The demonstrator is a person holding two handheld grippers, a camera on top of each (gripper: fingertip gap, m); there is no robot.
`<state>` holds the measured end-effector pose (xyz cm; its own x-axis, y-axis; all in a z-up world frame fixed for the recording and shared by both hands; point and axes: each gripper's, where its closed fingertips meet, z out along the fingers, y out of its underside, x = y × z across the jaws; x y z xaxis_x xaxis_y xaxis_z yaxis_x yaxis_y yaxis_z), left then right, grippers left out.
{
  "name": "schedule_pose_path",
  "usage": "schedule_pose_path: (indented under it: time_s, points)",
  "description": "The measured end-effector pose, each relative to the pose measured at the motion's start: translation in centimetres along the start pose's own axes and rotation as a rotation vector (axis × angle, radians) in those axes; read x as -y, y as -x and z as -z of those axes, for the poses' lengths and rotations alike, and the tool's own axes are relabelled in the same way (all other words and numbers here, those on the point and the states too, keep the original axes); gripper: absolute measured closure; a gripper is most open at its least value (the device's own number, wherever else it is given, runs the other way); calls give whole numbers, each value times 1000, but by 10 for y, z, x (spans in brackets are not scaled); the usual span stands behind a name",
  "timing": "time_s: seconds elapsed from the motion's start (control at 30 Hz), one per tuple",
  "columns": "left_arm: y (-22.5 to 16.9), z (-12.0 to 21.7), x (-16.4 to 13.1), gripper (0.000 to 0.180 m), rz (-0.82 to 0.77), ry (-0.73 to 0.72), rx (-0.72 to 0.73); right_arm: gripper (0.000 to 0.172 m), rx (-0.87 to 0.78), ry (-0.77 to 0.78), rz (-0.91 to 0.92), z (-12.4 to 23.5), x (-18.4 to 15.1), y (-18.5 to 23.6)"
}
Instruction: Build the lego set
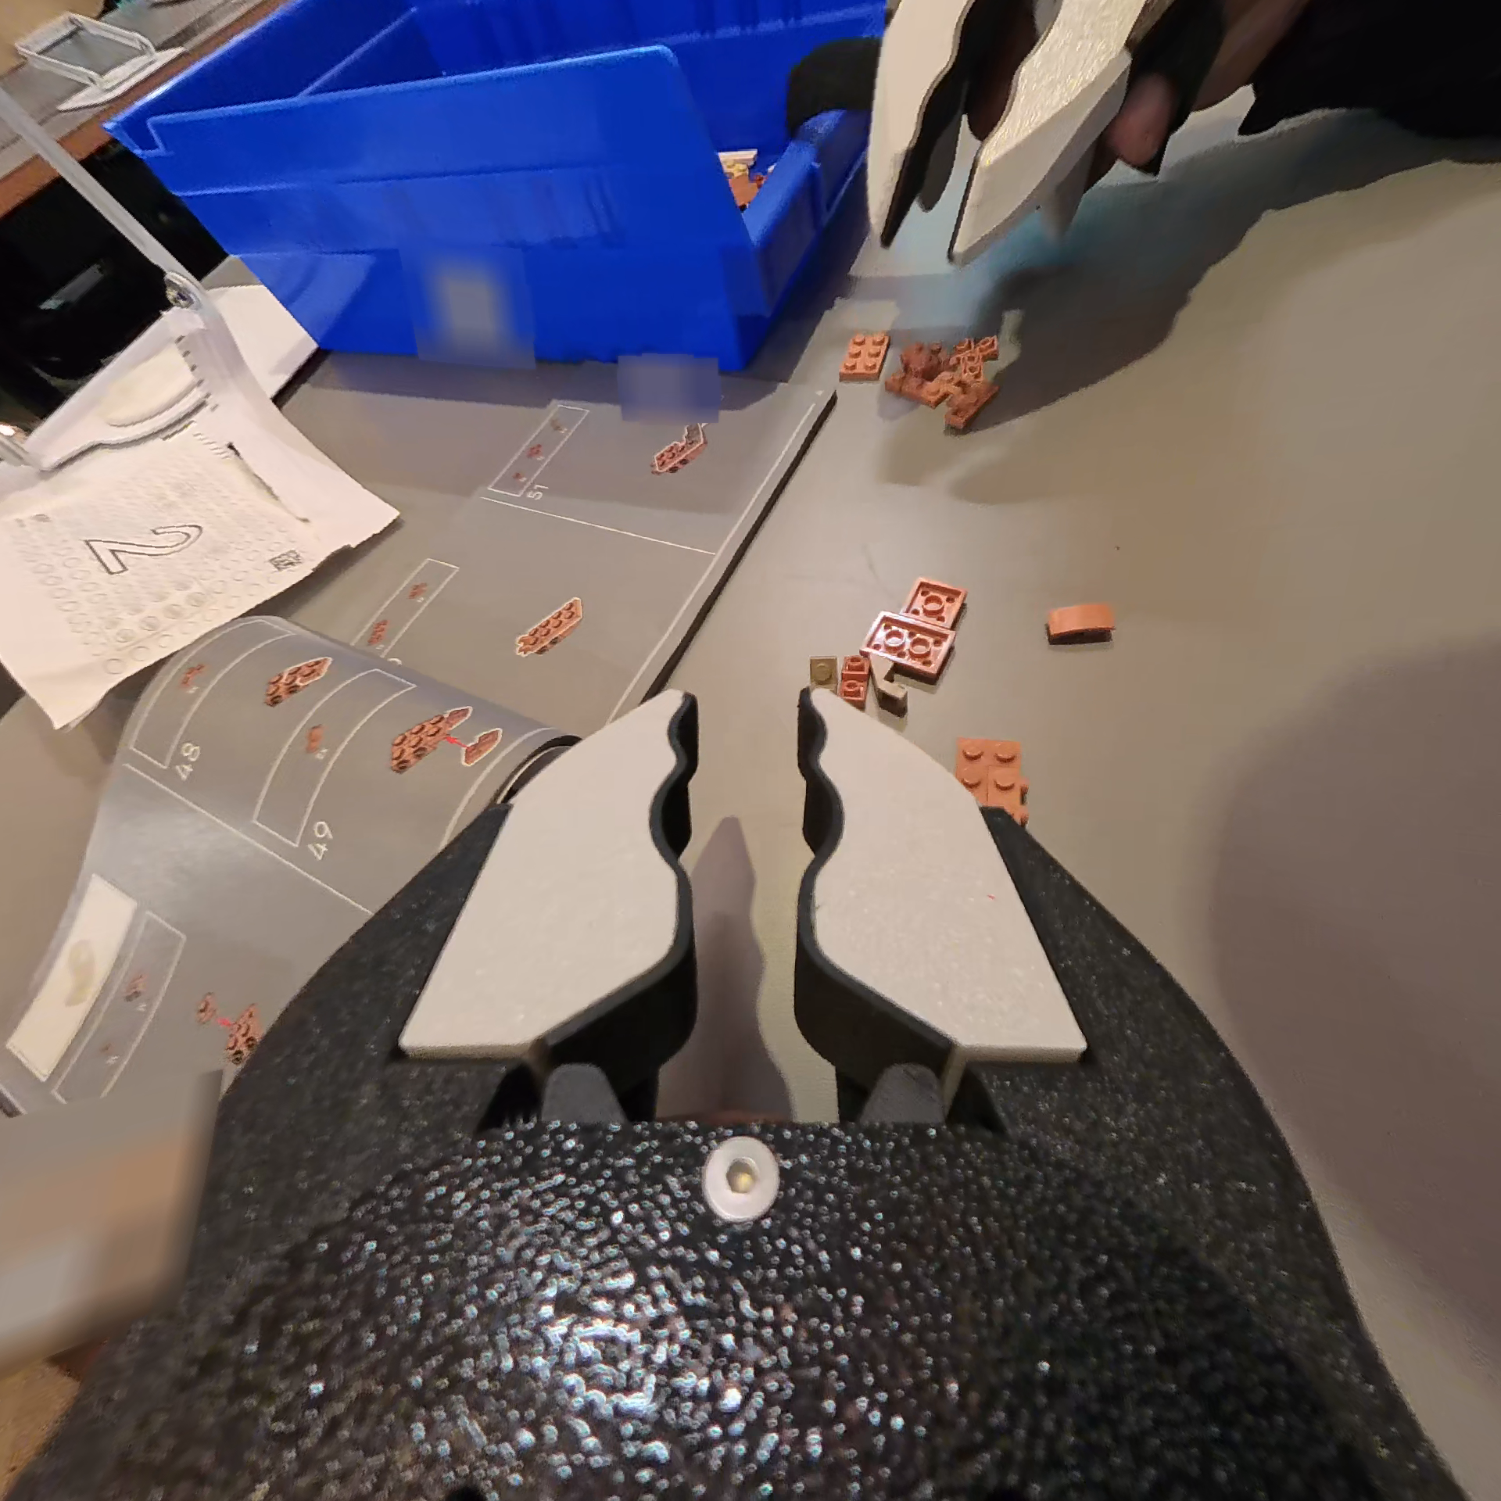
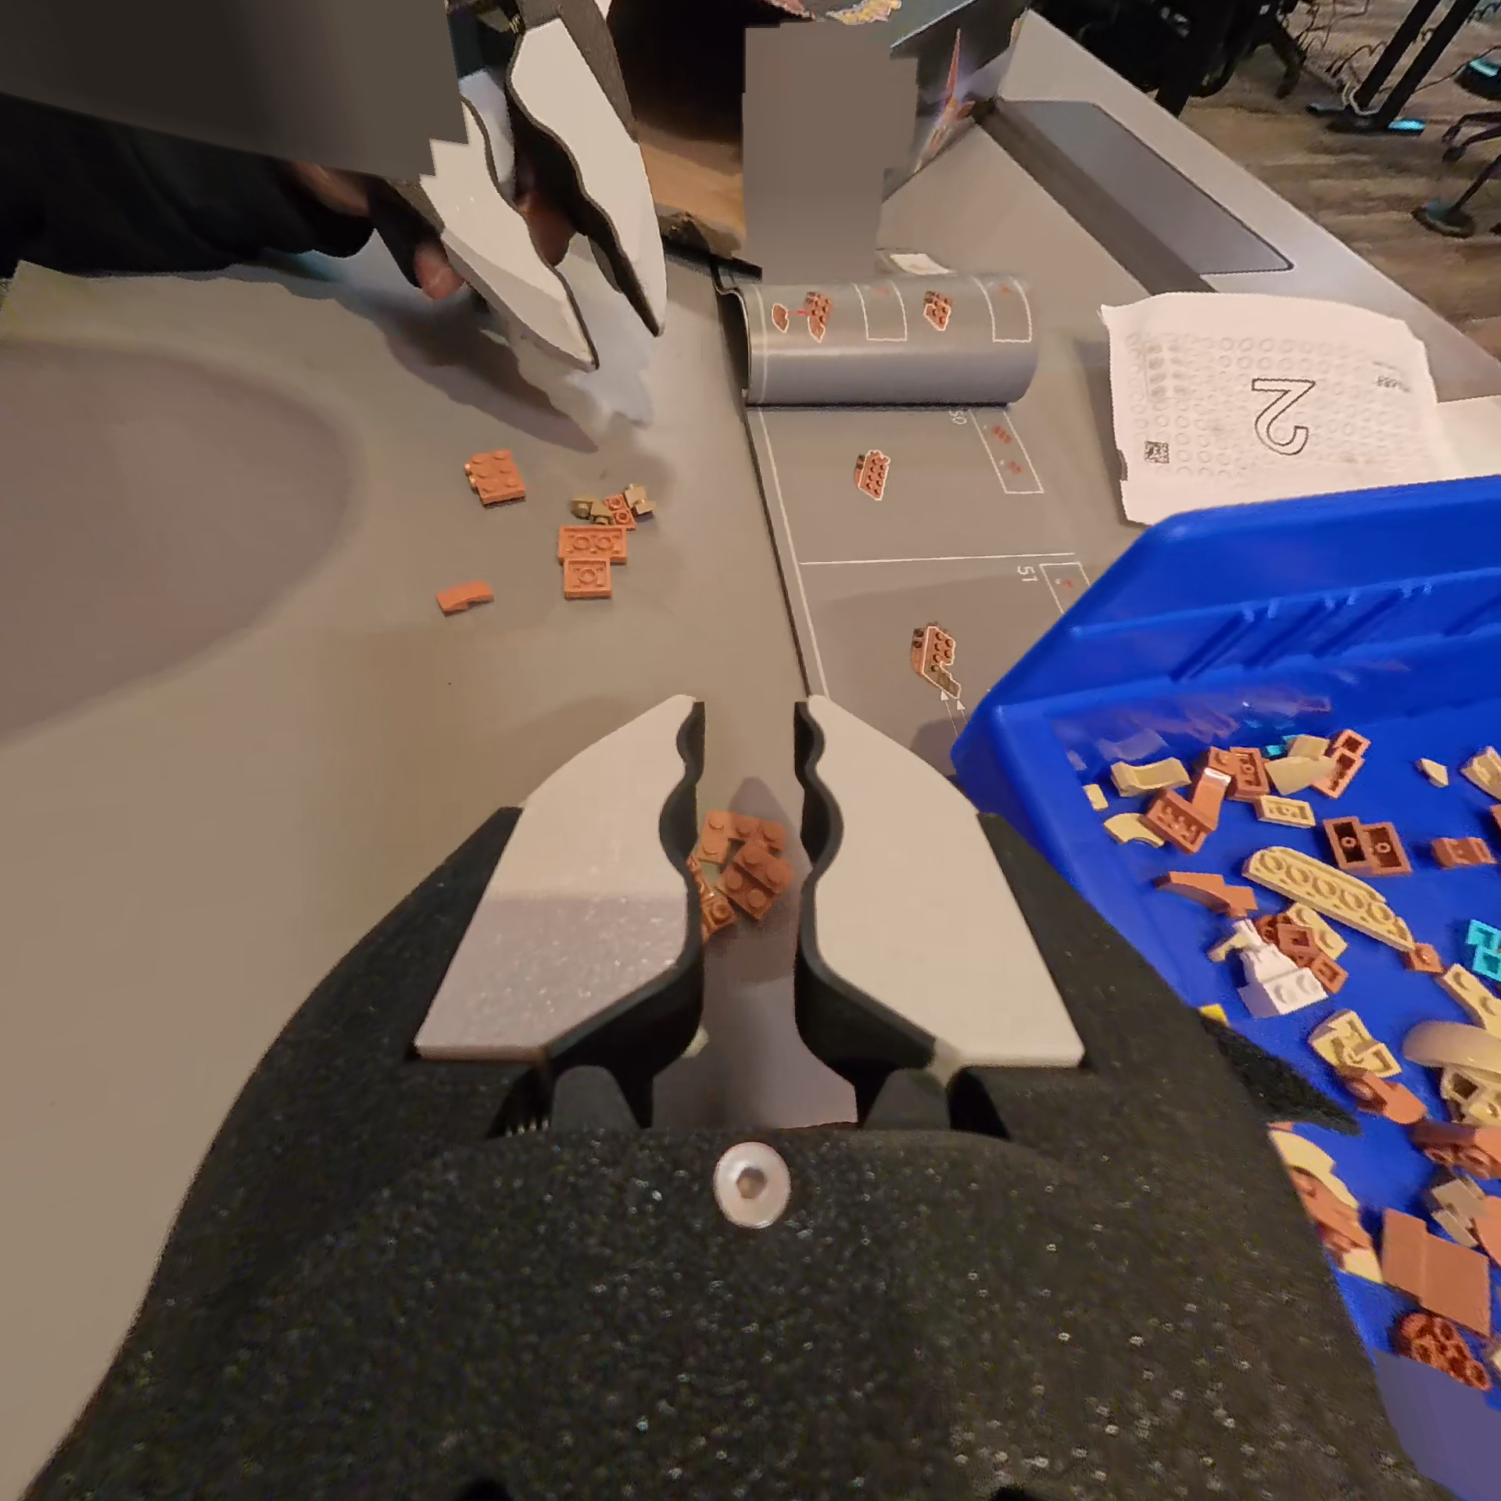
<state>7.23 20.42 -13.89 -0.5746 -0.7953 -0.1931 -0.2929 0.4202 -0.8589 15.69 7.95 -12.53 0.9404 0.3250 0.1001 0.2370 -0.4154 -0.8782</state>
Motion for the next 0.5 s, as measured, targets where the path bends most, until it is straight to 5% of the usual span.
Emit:
schedule_pose_path:
  time_s: [0.5]
  points:
    - [1, -1, -3, 158, -11, 18, 8, 158, 79, 128, 43, 32, -37, 1]
